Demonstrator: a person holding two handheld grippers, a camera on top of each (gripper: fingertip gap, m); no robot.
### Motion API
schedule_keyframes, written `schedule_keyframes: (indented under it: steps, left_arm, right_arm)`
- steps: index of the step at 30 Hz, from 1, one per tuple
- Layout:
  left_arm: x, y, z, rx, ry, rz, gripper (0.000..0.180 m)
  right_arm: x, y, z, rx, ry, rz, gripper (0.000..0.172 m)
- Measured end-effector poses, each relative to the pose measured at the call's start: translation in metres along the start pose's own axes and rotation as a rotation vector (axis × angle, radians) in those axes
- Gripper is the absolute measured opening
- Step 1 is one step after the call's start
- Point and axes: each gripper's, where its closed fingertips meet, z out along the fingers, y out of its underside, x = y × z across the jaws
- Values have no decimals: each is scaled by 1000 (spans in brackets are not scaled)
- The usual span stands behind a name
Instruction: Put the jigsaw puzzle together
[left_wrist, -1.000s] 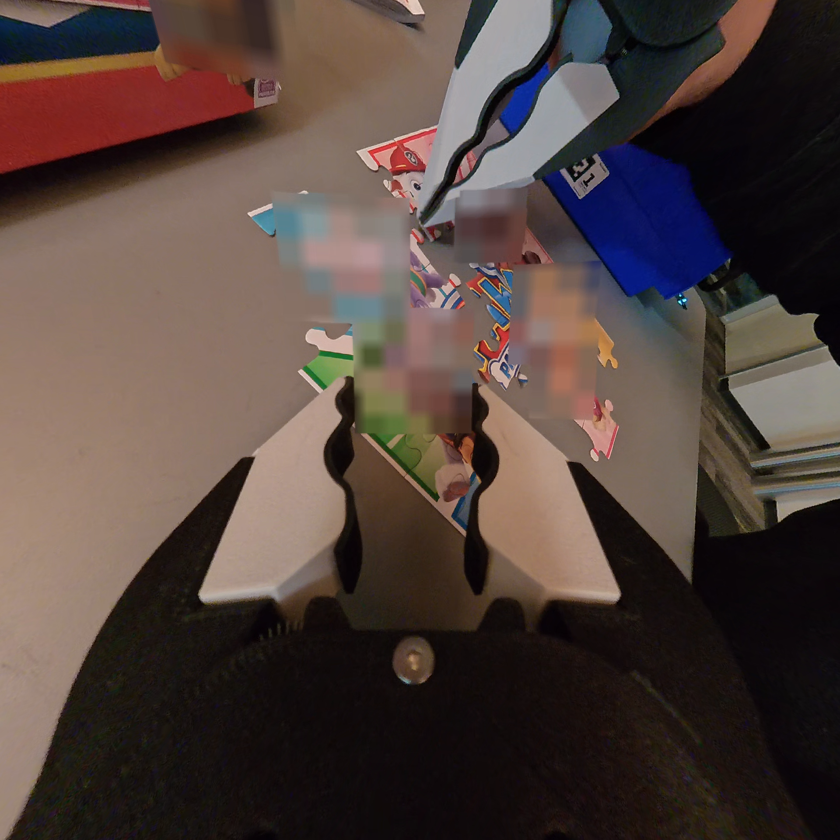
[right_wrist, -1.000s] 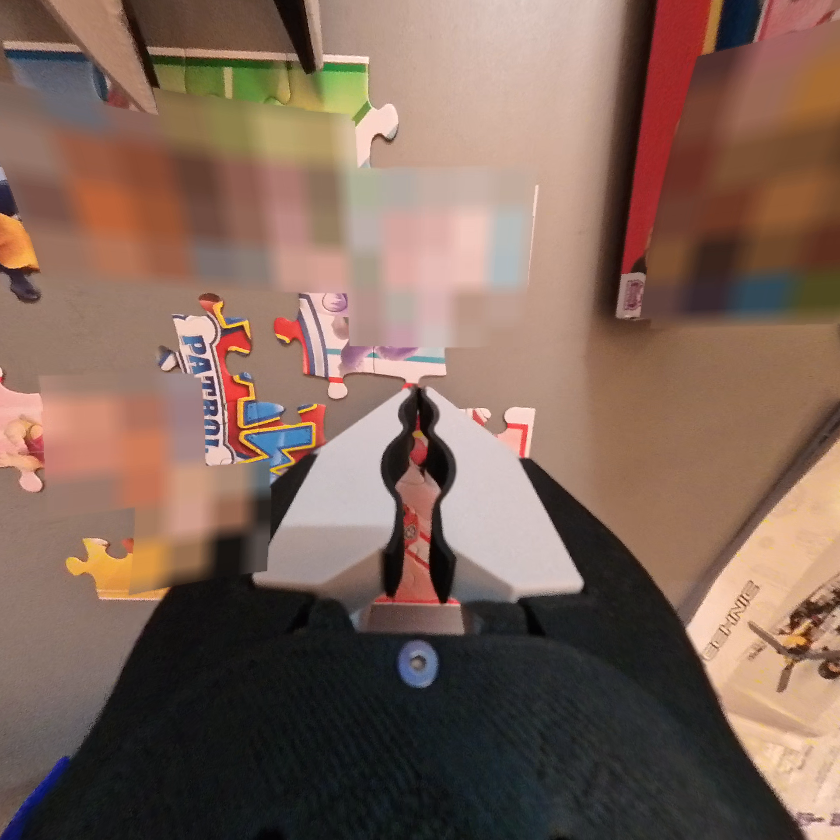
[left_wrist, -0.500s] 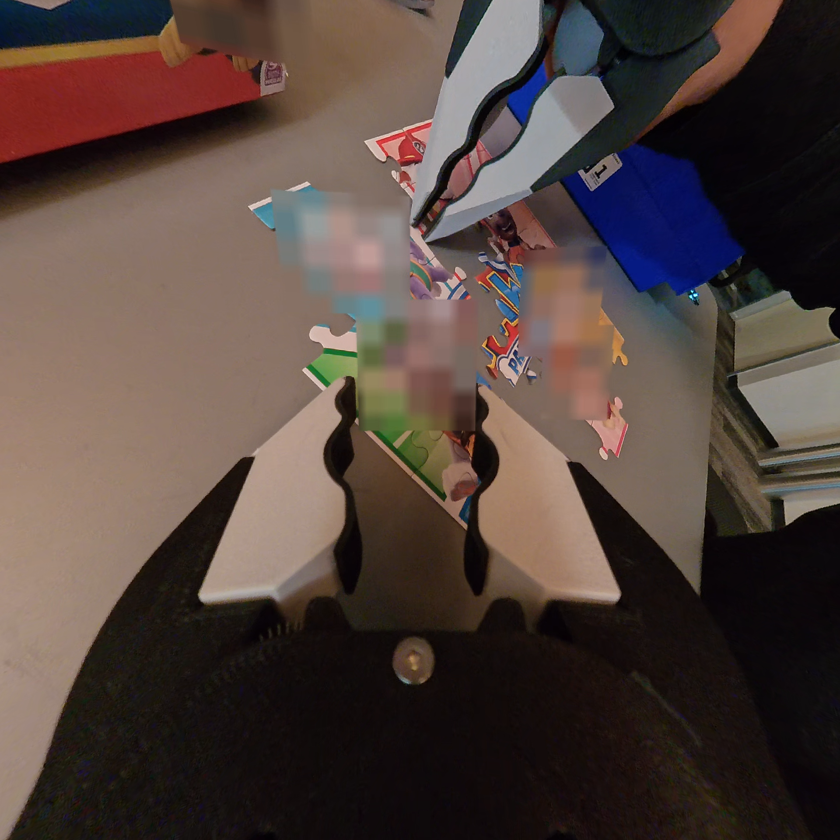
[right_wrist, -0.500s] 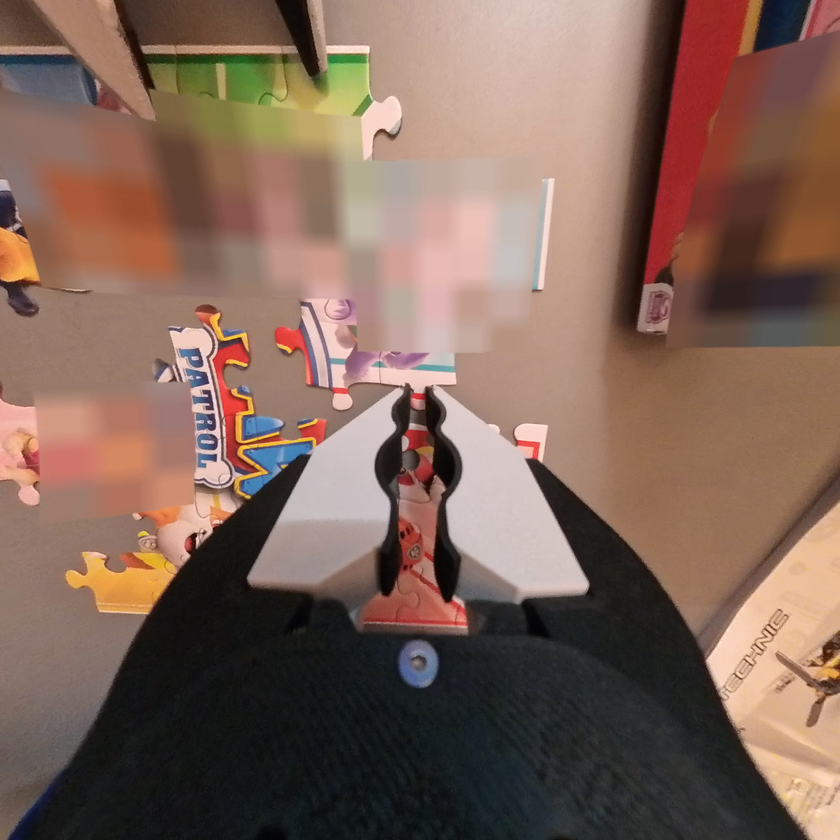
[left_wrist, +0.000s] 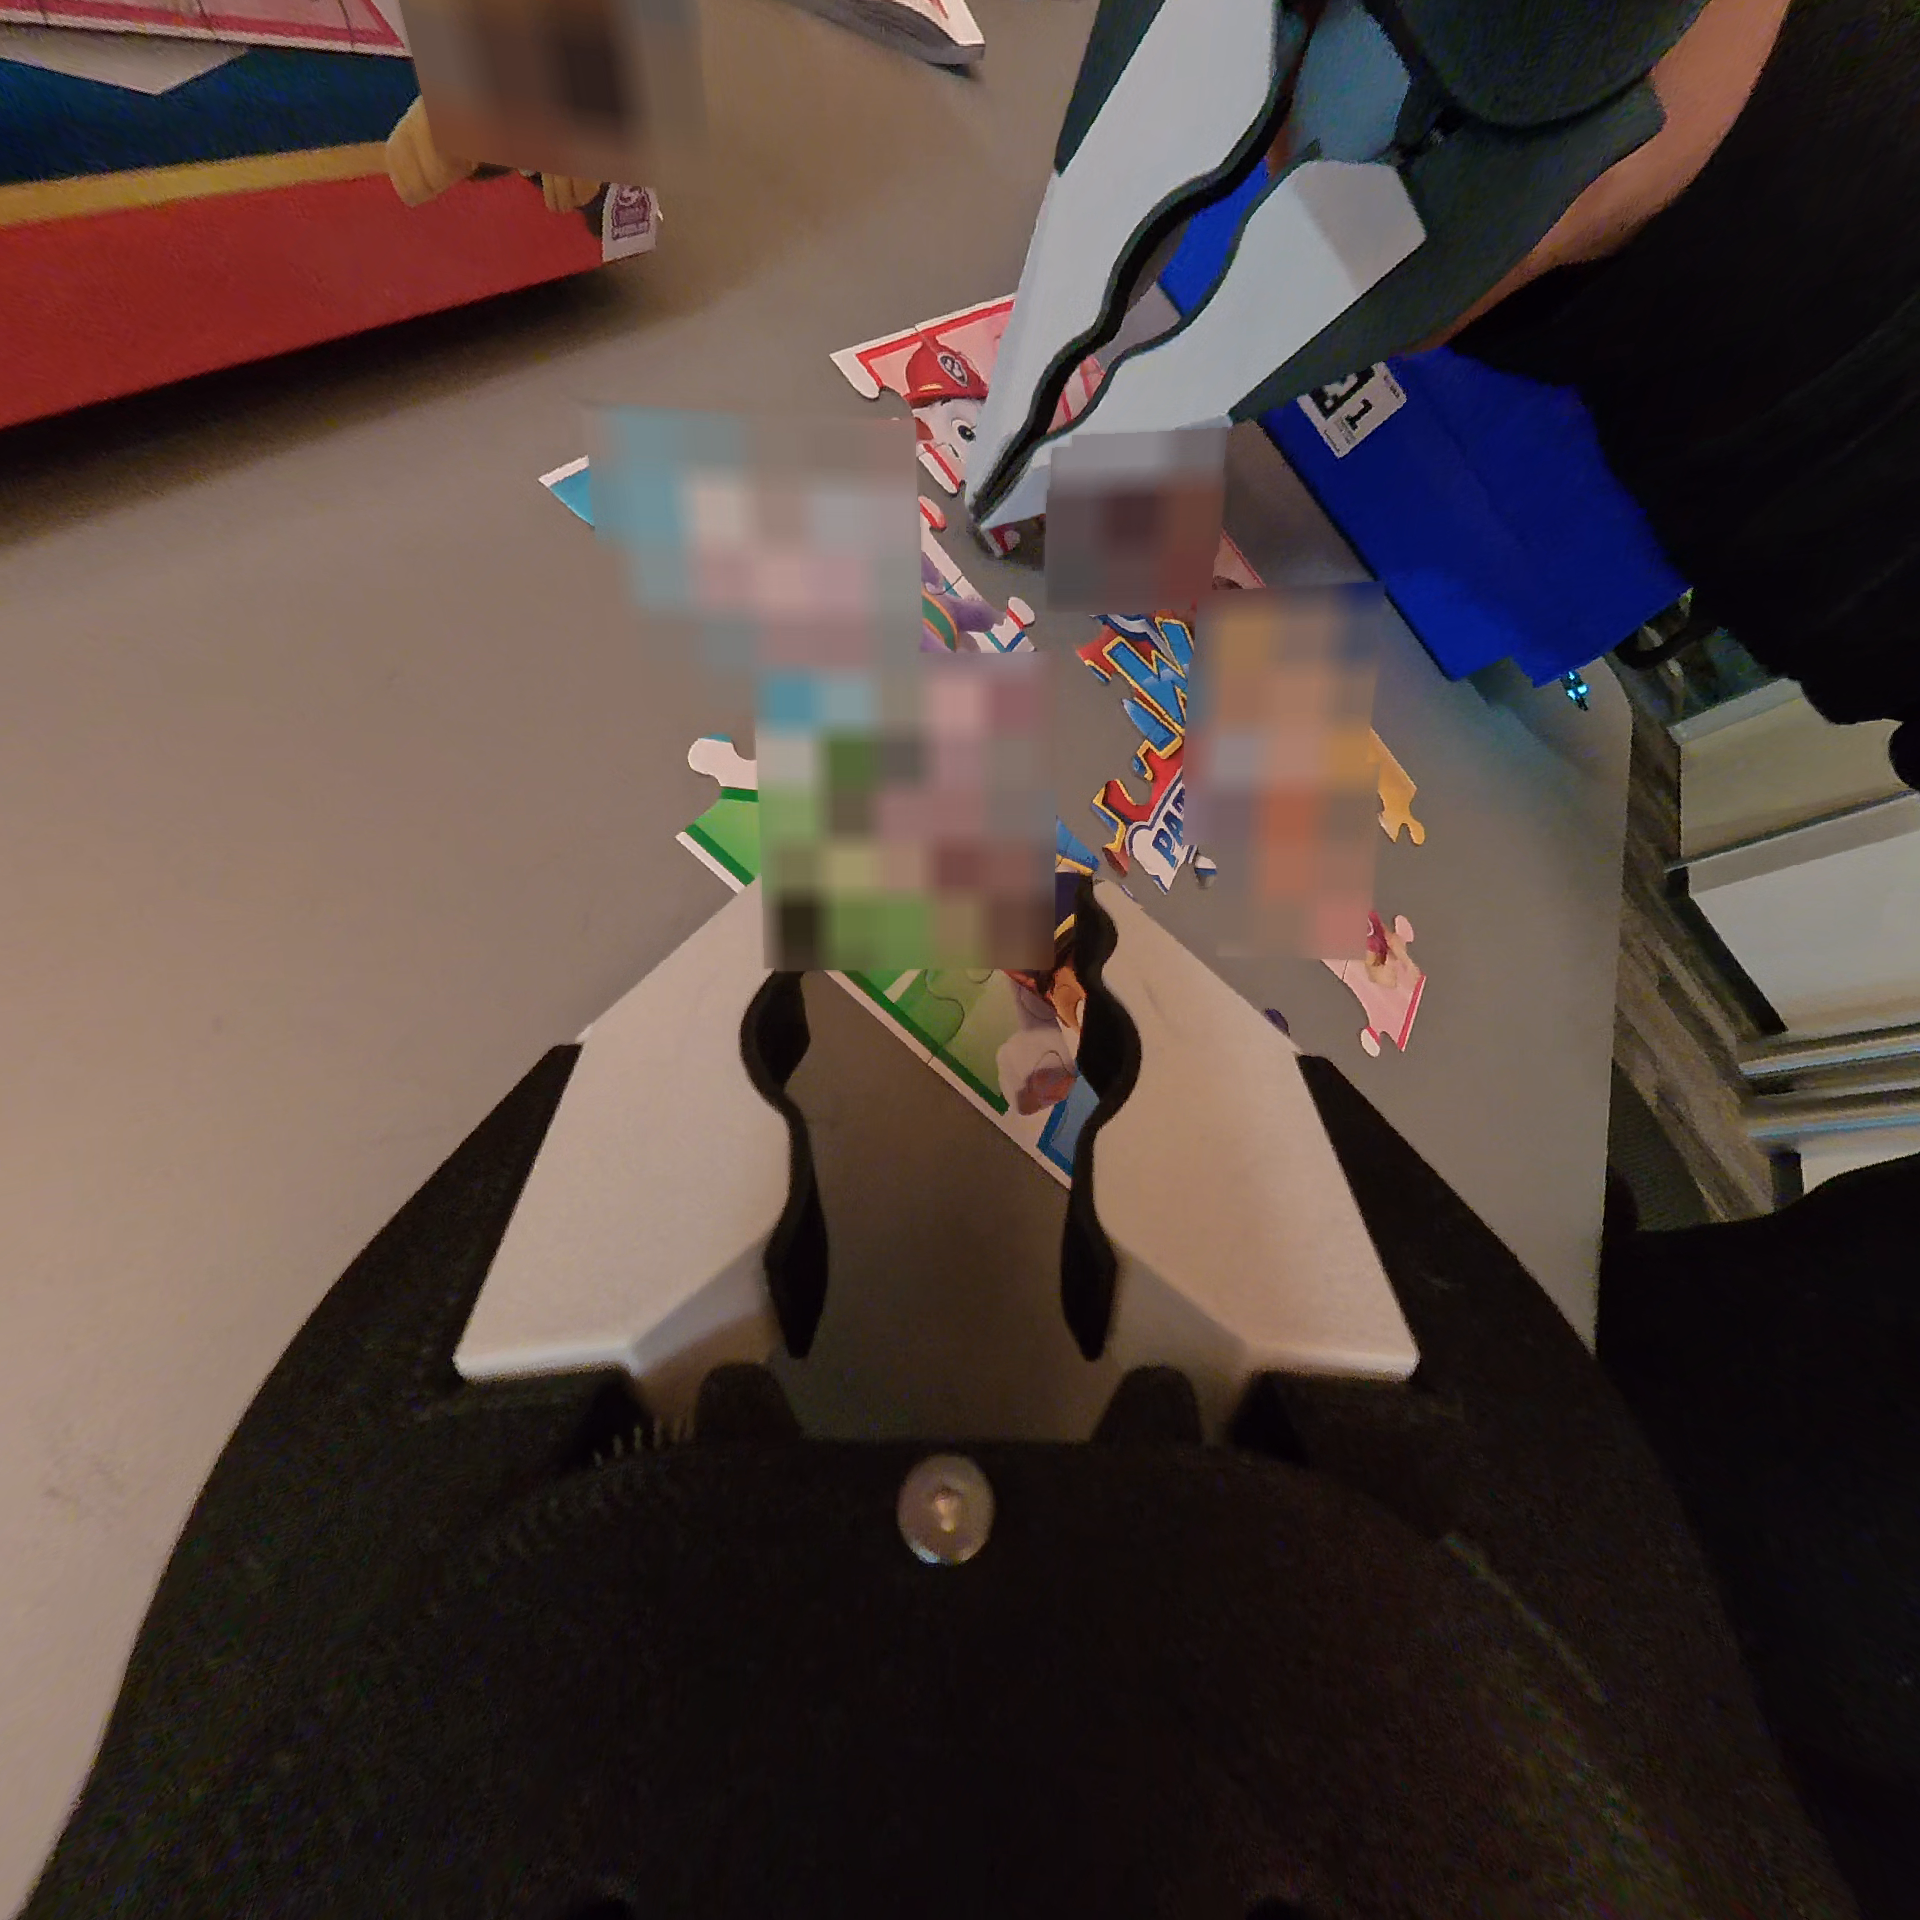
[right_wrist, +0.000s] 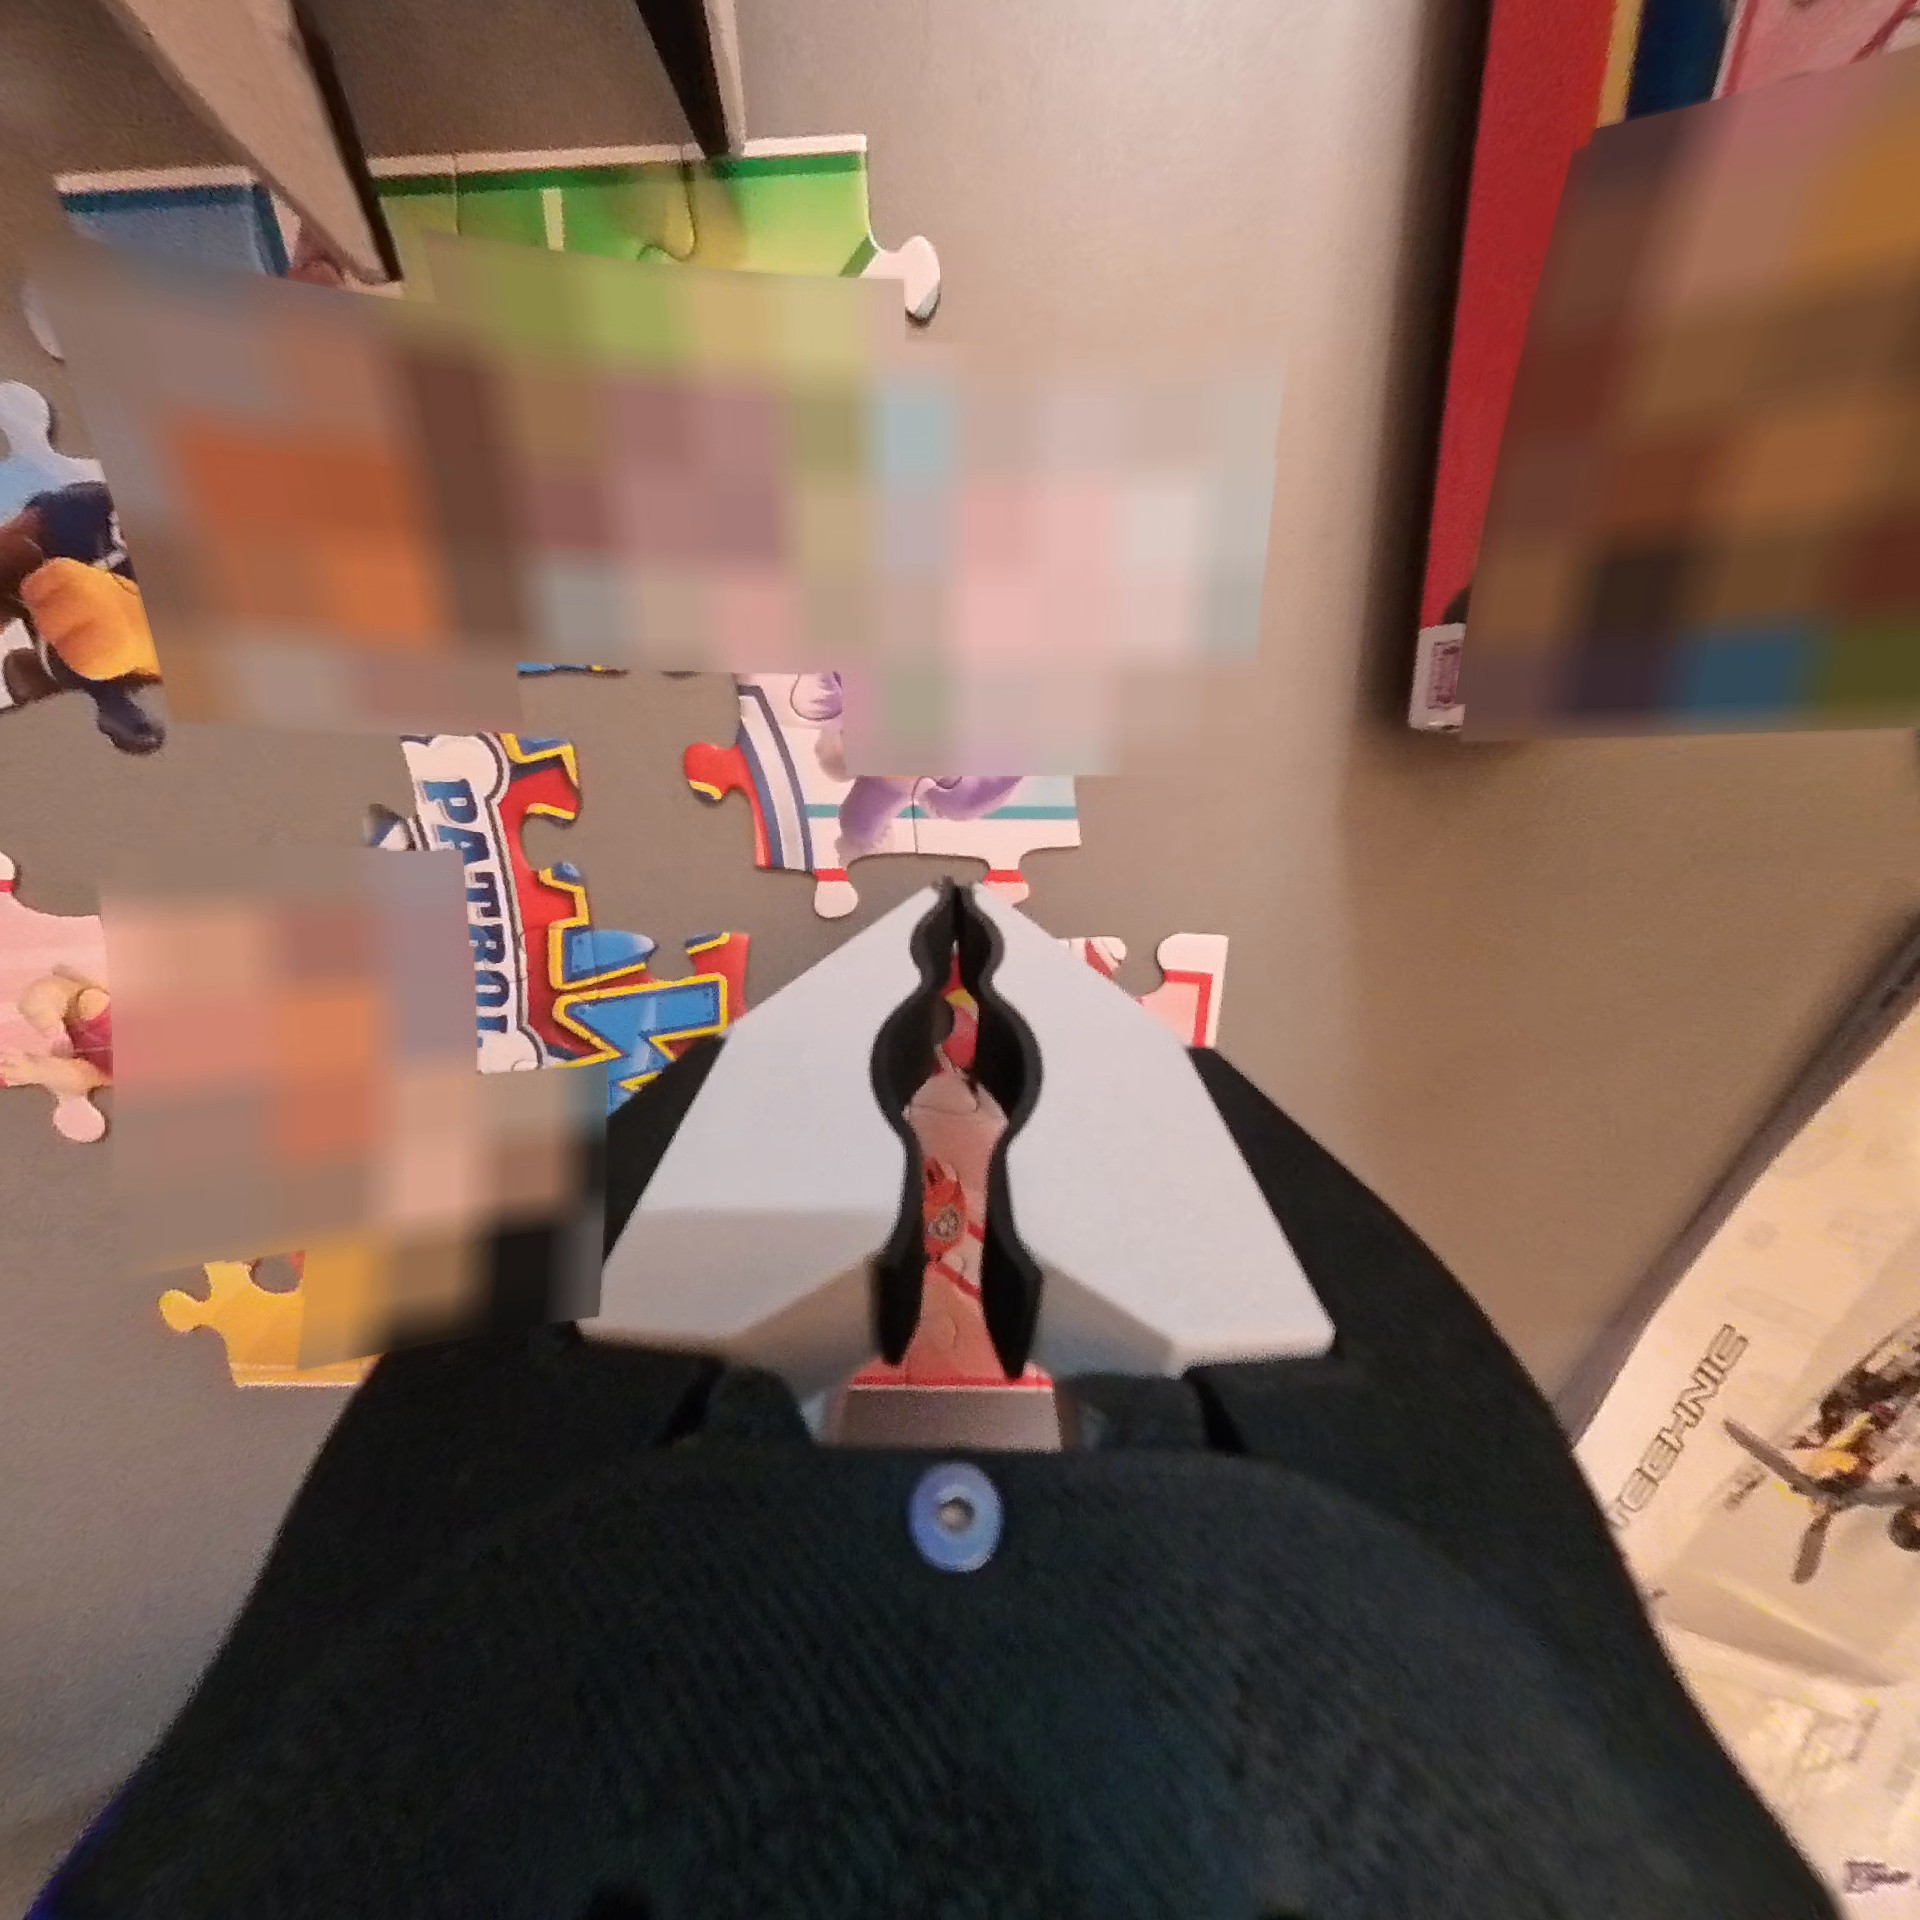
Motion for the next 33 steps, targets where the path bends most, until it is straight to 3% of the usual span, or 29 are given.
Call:
schedule_keyframes:
  steps: [4,9,33]
  left_arm:
    - [-2,-1,-1,5,-6,-3,47]
    - [-4,-1,-2,9,-6,-10,47]
    - [1,-4,-4,21,0,0,47]
  right_arm:
    - [7,0,-2,21,43,12,1]
    - [8,3,9,-7,11,22,15]
    - [4,8,5,-92,21,-36,0]
